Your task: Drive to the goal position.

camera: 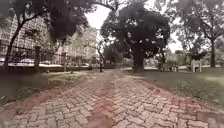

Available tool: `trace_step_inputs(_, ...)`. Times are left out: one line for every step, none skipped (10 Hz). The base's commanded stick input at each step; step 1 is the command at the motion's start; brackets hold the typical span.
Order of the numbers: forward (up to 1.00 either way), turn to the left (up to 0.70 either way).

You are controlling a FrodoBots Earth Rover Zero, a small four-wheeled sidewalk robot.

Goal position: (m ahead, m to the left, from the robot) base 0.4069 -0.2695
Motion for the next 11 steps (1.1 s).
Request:
trace_step_inputs(0.70, 0.00)
trace_step_inputs(0.70, 0.00)
trace_step_inputs(0.70, 0.00)
trace_step_inputs(0.70, 0.00)
trace_step_inputs(0.70, 0.00)
trace_step_inputs(0.70, 0.00)
trace_step_inputs(0.70, 0.00)
trace_step_inputs(0.70, 0.00)
trace_step_inputs(0.70, 0.00)
trace_step_inputs(0.70, 0.00)
trace_step_inputs(0.70, 0.00)
